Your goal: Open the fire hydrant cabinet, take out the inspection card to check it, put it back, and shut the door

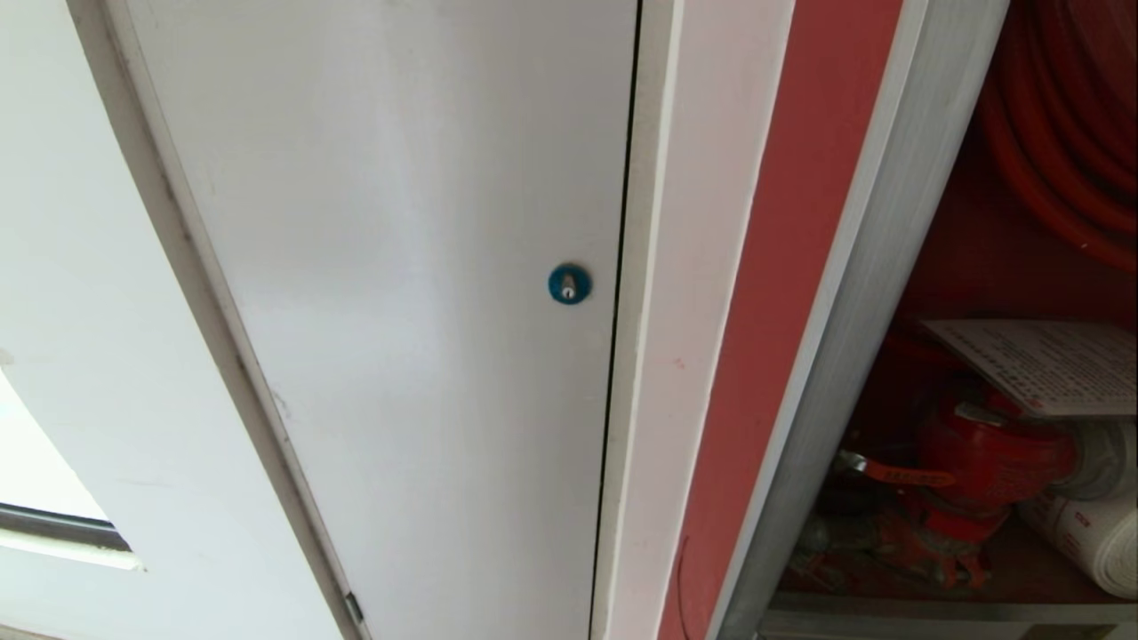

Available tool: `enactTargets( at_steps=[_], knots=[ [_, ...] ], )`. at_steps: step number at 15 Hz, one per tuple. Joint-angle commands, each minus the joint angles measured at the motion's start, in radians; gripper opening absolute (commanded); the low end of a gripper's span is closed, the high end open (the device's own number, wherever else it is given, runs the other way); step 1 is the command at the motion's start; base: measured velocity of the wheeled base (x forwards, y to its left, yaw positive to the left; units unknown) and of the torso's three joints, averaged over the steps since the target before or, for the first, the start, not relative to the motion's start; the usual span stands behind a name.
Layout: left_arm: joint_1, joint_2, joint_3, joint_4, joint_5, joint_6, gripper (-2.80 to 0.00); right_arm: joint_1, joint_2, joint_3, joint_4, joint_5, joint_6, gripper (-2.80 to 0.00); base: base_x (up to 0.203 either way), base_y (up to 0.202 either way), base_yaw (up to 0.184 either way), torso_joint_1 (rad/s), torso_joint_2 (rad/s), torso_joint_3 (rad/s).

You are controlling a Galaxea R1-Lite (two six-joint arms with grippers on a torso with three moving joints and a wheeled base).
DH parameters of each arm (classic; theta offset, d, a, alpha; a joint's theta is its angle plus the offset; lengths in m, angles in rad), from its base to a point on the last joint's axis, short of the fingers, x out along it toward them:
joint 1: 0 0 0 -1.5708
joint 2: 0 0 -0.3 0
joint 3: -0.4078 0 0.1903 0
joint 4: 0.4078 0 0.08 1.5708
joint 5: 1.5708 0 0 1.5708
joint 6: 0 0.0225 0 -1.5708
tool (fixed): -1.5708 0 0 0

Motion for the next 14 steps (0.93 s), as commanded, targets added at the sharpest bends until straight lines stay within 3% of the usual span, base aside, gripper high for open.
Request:
enactTargets(
  at_steps=[1,14],
  knots=[
    [0.001,-0.001,0.006,0.0,0.0,0.0,-2.8,0.001,0.0,-0.001,0.0,0.001,0.001,-2.8,0.0,0.0,0.0,0.0,0.0,0.0],
    [0.001,-0.001,0.006,-0.001,0.0,0.0,-2.8,0.0,-0.002,0.001,-0.003,0.001,0.004,-2.8,0.0,0.0,0.0,0.0,0.0,0.0]
  ],
)
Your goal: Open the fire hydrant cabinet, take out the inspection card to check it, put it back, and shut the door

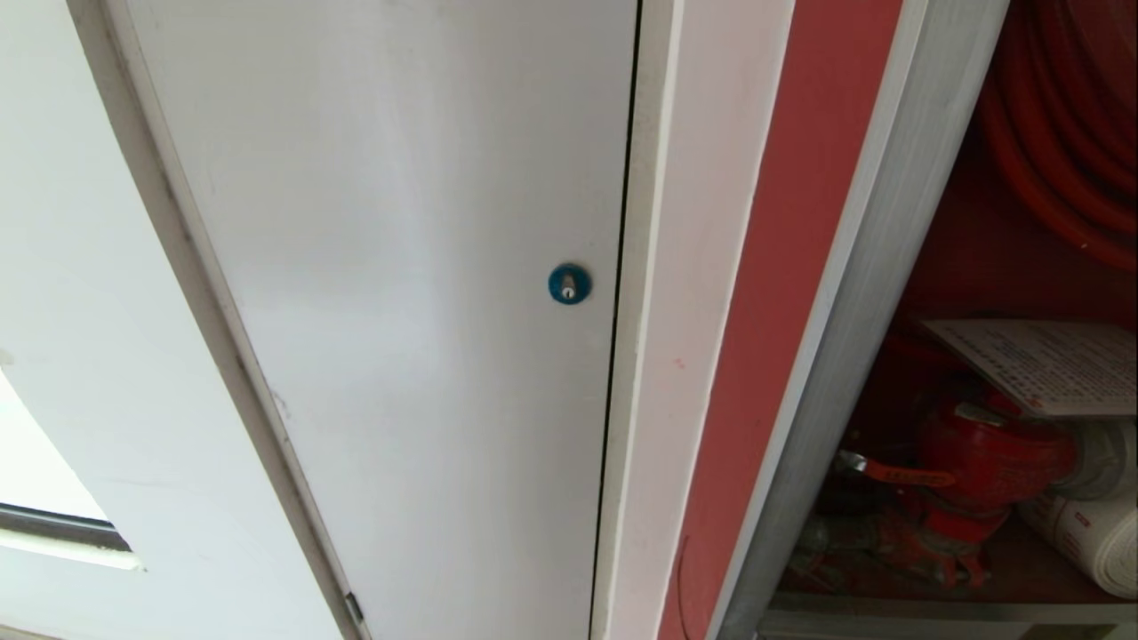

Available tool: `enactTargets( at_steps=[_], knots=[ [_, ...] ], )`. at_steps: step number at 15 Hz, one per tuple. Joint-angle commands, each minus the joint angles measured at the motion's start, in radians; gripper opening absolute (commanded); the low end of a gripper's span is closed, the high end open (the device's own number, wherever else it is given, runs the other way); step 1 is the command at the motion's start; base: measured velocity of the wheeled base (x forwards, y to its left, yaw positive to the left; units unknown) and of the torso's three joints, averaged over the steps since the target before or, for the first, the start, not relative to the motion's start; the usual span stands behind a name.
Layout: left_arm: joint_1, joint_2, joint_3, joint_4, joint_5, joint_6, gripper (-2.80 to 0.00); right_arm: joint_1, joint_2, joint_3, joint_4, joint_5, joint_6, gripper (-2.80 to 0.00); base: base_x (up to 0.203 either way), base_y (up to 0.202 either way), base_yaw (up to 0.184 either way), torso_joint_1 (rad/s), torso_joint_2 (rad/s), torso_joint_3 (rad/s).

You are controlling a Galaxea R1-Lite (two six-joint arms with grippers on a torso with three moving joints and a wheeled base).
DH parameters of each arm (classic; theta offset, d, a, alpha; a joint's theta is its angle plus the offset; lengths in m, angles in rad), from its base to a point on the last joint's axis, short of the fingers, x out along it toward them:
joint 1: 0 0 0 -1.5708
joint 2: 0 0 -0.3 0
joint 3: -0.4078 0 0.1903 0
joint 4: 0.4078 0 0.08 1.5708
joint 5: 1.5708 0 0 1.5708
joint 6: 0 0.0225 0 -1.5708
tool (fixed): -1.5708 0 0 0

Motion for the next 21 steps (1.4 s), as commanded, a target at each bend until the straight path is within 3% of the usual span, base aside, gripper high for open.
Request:
enactTargets(
  at_steps=[1,21],
  knots=[
    [0.001,-0.001,0.006,-0.001,0.0,0.0,-2.8,0.0,-0.002,0.0,0.0,0.0,0.0,-2.8,0.0,0.0,0.0,0.0,0.0,0.0],
    [0.001,-0.001,0.006,-0.001,0.0,0.0,-2.8,0.0,-0.002,0.0,0.0,0.0,0.0,-2.8,0.0,0.0,0.0,0.0,0.0,0.0]
  ],
)
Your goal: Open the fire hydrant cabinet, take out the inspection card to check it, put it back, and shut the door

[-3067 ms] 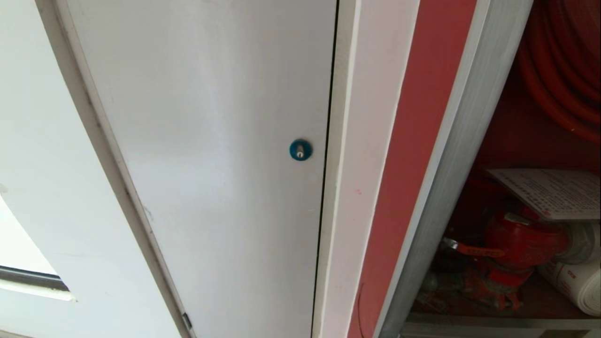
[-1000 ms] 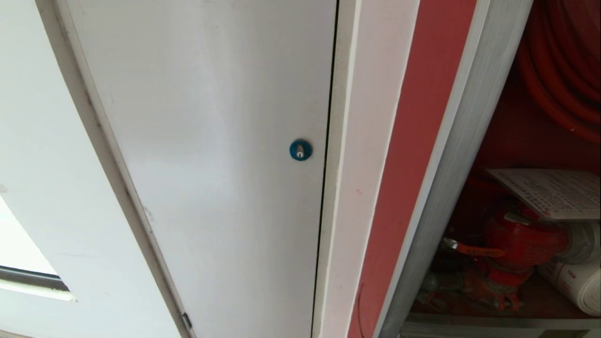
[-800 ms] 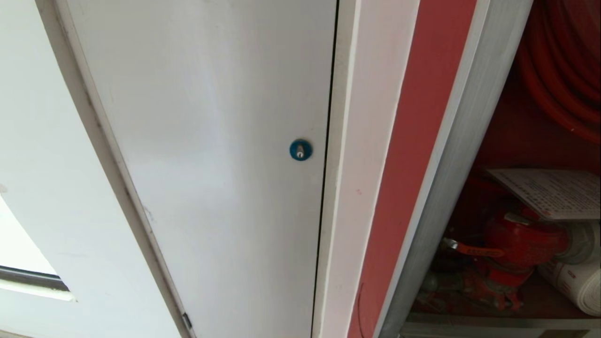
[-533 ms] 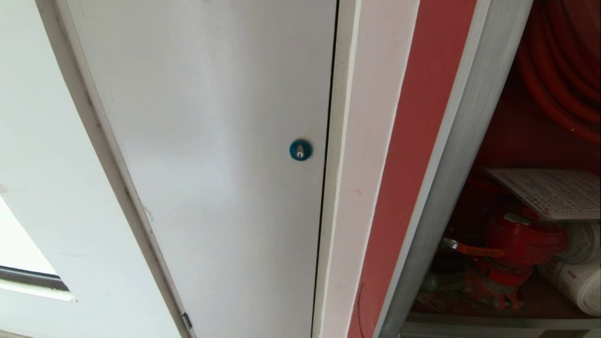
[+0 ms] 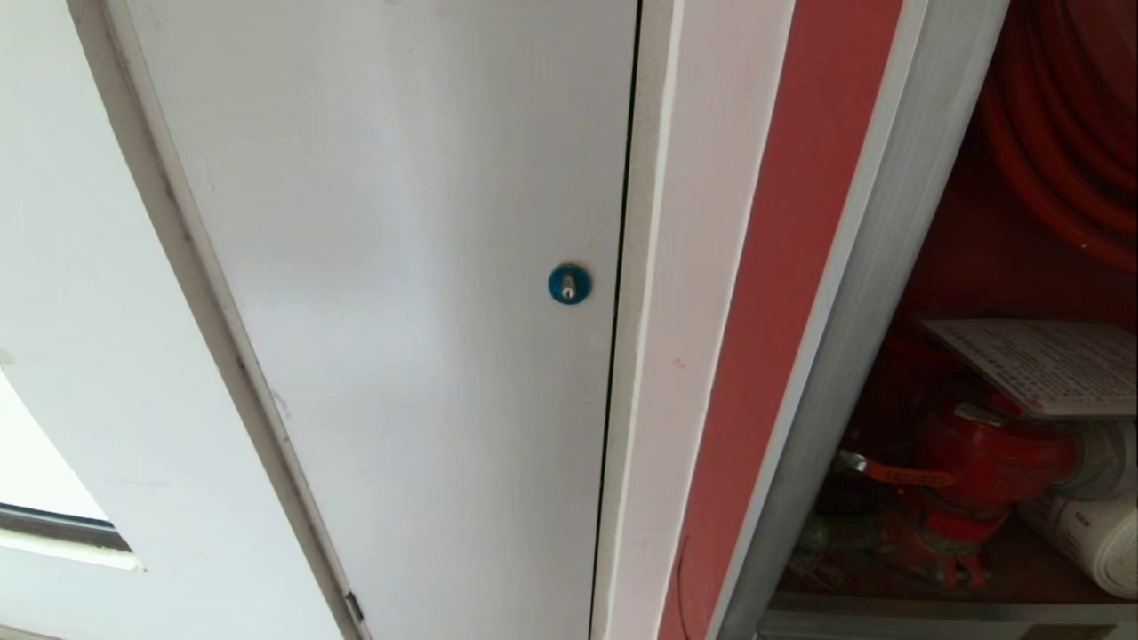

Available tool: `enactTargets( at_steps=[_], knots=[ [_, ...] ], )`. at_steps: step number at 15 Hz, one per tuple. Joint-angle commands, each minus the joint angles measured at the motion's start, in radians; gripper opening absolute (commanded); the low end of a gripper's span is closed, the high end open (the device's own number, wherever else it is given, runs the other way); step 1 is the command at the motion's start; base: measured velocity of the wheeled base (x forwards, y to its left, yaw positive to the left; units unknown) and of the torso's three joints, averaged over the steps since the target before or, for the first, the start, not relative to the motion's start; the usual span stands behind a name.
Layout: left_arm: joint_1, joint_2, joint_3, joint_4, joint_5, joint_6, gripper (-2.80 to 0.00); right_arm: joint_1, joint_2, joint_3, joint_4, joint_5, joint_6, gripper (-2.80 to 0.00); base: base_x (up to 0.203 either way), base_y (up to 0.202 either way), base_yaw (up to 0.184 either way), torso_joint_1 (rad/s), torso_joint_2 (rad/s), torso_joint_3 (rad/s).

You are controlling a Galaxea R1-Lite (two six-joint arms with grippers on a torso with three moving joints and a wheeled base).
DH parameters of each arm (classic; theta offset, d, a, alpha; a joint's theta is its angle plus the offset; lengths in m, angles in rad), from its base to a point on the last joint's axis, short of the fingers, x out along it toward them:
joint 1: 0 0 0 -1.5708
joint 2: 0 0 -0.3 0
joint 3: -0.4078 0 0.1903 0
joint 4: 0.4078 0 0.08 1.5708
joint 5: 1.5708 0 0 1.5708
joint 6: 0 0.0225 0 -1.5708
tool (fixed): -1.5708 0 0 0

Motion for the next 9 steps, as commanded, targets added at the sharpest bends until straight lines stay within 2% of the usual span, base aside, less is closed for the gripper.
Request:
enactTargets(
  at_steps=[1,4,9],
  knots=[
    [0.001,-0.001,0.006,-0.001,0.0,0.0,-2.8,0.0,-0.002,0.0,0.0,0.0,0.0,-2.8,0.0,0.0,0.0,0.0,0.0,0.0],
    [0.0,-0.001,0.006,-0.001,0.0,0.0,-2.8,0.0,-0.002,0.0,0.0,0.0,0.0,-2.8,-0.031,0.0,0.0,0.004,0.0,-0.002],
    [0.001,-0.001,0.006,-0.001,0.0,0.0,-2.8,0.0,-0.002,0.0,0.0,0.0,0.0,-2.8,-0.189,0.0,0.002,0.0,0.0,0.003]
  ],
)
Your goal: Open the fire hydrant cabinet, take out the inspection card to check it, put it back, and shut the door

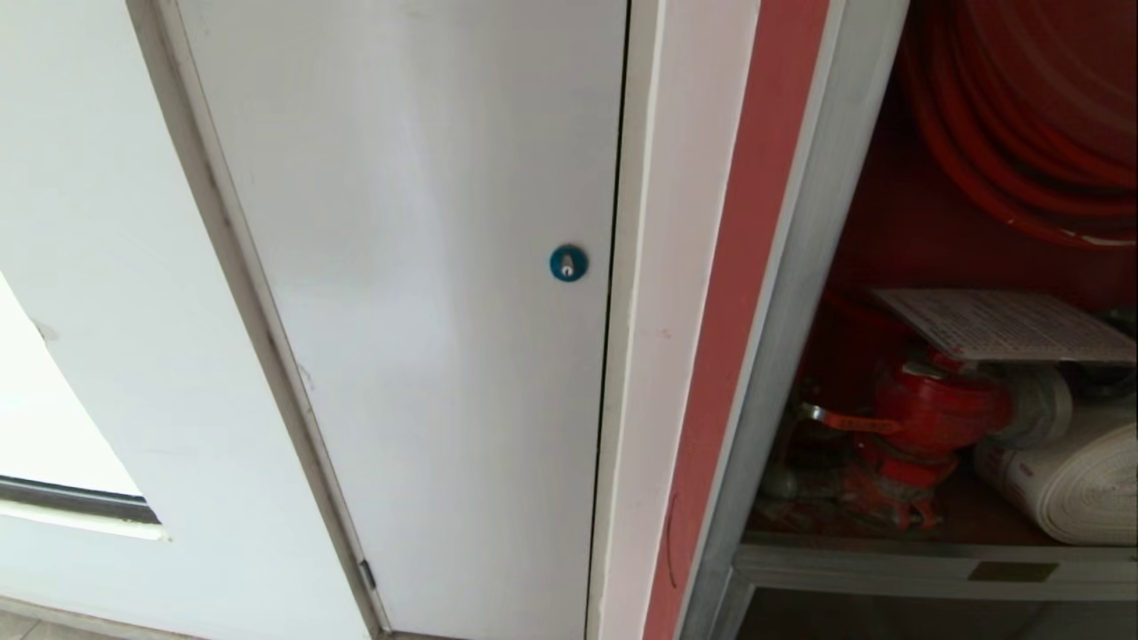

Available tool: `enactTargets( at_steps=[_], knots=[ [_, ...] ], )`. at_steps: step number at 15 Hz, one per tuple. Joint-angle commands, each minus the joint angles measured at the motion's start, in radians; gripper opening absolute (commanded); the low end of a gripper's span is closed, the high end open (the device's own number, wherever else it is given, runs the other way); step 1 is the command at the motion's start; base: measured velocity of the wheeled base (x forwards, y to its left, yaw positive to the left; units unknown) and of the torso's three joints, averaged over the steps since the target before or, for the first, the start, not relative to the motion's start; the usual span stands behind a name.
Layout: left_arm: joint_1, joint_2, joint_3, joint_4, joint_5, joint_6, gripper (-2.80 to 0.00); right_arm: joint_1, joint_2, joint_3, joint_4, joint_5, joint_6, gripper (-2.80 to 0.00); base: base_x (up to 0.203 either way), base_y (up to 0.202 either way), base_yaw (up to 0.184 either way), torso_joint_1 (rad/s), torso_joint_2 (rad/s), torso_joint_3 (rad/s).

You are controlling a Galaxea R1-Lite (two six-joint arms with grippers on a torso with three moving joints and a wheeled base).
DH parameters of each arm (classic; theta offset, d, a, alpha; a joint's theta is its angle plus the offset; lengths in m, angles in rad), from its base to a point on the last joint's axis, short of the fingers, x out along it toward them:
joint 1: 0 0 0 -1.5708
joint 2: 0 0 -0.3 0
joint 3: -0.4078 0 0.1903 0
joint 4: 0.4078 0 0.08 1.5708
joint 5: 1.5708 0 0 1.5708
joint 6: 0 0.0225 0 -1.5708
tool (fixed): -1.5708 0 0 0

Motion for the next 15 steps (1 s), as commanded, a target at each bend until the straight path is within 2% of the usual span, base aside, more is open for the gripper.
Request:
enactTargets(
  at_steps=[1,15],
  knots=[
    [-0.002,-0.001,0.006,-0.001,0.0,0.0,-2.8,0.0,-0.002,0.0,0.0,0.0,0.0,-2.8,-0.195,0.0,0.001,0.004,0.0,0.002],
    [0.0,-0.001,0.006,0.001,0.0,-0.001,-2.8,0.0,-0.002,0.0,0.0,0.0,0.0,-2.8,-0.195,0.0,0.0,0.003,0.0,0.002]
  ],
)
